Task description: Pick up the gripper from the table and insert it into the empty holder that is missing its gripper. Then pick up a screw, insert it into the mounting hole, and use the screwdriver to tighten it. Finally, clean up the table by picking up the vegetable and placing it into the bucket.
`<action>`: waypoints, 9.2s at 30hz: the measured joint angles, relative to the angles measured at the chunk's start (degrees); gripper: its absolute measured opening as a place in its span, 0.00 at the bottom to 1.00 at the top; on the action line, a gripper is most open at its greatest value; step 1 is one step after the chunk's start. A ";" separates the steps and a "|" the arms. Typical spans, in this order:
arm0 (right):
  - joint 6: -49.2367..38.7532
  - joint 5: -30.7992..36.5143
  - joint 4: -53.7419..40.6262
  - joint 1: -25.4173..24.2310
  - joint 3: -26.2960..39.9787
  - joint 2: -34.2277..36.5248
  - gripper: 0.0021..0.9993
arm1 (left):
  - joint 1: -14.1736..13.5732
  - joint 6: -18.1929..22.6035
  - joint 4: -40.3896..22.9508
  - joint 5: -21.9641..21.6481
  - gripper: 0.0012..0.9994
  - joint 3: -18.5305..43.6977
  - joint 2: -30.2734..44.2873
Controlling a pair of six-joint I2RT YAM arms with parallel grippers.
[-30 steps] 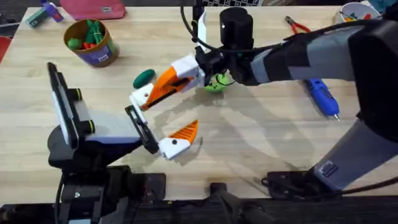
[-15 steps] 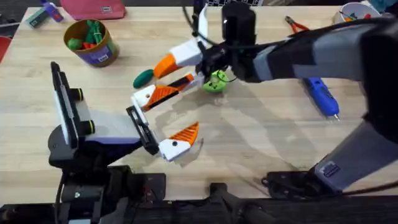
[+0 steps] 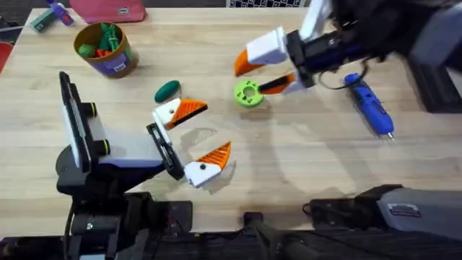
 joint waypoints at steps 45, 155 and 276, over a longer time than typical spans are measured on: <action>-45.39 45.78 -23.12 16.69 25.04 20.02 0.78 | 0.00 0.00 0.00 0.00 0.99 0.00 0.00; -42.65 48.04 -23.40 18.29 27.30 20.40 0.00 | 0.00 -0.01 0.00 0.00 0.99 -0.01 0.00; -61.19 53.08 -39.22 45.35 61.89 30.99 0.00 | 0.00 -0.42 -0.02 0.02 0.99 0.00 0.02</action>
